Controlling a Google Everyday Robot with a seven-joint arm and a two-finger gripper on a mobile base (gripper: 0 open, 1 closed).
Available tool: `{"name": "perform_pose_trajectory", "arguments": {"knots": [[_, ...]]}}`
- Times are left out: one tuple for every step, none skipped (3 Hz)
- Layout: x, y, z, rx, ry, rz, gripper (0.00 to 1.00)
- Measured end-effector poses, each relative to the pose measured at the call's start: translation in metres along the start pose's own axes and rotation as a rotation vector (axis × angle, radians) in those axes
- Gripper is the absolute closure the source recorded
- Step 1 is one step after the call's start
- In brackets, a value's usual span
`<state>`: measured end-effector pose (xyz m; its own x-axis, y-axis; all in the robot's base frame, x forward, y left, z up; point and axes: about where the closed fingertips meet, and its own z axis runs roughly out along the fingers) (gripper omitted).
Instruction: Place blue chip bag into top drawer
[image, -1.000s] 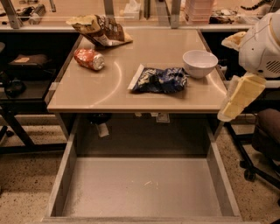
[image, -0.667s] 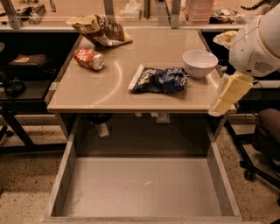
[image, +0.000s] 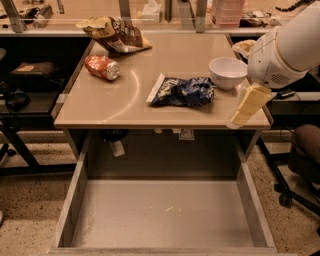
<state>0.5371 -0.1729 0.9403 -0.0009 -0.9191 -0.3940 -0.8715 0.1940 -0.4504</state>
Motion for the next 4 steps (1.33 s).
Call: {"name": "perform_pose_trajectory", "arguments": {"knots": [[-0.015, -0.003, 0.023, 0.001, -0.055, -0.03, 0.0], [-0.039, -0.009, 0.065, -0.023, -0.115, -0.053, 0.0], [-0.067, -0.015, 0.1, -0.058, -0.163, -0.088, 0.0], [-0.076, -0.021, 0.133, -0.101, -0.156, -0.108, 0.0]]}}
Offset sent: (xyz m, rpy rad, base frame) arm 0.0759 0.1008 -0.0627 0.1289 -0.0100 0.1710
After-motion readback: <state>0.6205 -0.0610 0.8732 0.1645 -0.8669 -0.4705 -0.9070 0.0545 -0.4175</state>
